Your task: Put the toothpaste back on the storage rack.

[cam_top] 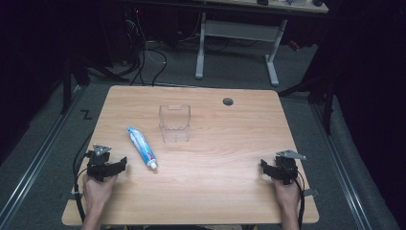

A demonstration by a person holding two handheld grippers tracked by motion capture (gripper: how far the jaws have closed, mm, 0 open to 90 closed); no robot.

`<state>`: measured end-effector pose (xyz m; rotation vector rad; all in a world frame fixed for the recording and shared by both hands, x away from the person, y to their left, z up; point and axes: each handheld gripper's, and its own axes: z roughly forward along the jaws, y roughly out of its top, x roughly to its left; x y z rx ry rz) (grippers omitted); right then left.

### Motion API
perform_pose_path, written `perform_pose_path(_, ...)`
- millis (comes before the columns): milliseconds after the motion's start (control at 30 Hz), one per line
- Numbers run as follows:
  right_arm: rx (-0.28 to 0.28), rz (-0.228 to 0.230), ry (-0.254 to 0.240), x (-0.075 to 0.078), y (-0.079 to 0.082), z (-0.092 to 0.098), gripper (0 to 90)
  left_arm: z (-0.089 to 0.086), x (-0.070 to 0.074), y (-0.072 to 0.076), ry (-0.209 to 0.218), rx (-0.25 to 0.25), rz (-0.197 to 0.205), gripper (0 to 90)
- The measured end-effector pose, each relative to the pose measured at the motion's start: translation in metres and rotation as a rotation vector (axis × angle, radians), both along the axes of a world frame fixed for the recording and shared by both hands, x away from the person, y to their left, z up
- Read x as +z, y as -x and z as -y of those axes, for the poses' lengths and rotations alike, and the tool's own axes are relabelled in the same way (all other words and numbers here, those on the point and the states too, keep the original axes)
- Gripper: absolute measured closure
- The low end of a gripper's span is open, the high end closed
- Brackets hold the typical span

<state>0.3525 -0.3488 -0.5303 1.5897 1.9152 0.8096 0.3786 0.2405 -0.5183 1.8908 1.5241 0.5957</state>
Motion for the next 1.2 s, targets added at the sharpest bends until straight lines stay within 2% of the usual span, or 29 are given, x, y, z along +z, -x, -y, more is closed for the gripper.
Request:
perform_pose_path(667,0.001,-0.001,0.002,0.0,0.0,0.0,32.1,0.014,0.031,0.004,0.022,-0.031,-0.016,26.0)
perform_pose_path(867,0.001,-0.001,0.002,0.0,0.0,0.0,32.0,0.02,0.039,-0.001,0.05,-0.052,-0.034,22.8)
perform_pose_path(1200,-0.001,-0.002,0.001,0.0,0.001,0.0,31.9,0.035,0.042,-0.013,0.044,-0.074,-0.069,20.3)
